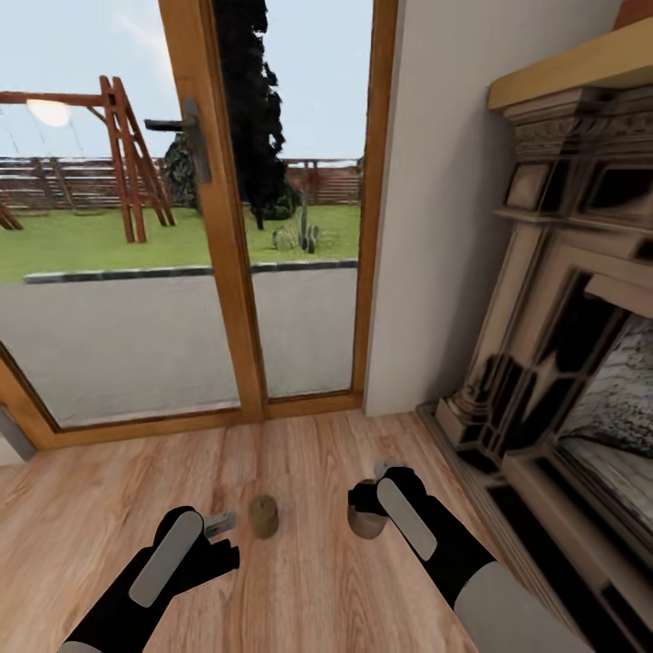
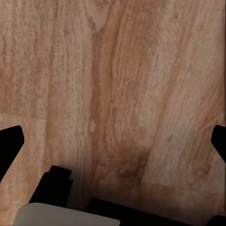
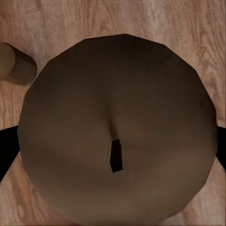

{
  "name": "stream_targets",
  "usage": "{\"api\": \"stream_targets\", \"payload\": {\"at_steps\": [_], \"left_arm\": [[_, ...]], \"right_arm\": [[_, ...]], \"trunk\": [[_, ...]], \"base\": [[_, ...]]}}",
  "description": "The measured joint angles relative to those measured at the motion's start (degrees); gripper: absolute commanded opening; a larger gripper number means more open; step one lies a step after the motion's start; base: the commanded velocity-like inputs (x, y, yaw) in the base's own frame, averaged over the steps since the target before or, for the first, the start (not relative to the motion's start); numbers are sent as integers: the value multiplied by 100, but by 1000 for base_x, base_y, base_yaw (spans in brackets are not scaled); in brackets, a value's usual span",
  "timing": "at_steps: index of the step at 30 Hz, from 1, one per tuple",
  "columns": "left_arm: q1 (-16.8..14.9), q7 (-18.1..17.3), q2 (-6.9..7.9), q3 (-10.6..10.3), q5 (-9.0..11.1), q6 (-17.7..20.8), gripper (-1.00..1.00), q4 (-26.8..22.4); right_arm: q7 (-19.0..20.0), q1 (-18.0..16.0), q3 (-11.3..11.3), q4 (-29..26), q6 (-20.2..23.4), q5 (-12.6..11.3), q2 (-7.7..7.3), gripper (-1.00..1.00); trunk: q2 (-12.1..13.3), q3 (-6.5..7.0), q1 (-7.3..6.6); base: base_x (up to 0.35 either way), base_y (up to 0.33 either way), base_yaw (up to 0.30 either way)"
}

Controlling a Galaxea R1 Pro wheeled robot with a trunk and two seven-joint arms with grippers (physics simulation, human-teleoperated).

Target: Place each of the two pumpkins and all three candles from the living room inside a cabinet in the living room (use any cabinet), then make sure every cabinet is closed, and position the cauldron so it is next to a table in the living room.

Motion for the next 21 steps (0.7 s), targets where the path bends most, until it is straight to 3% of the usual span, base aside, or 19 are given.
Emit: {"api": "stream_targets", "payload": {"at_steps": [21], "left_arm": [[0, -2, 0, 0, 0, 2, 100, 0]], "right_arm": [[0, 0, 7, -2, 2, 5, 0, -100]], "trunk": [[0, 0, 0]], "base": [[330, 5, 0]]}}
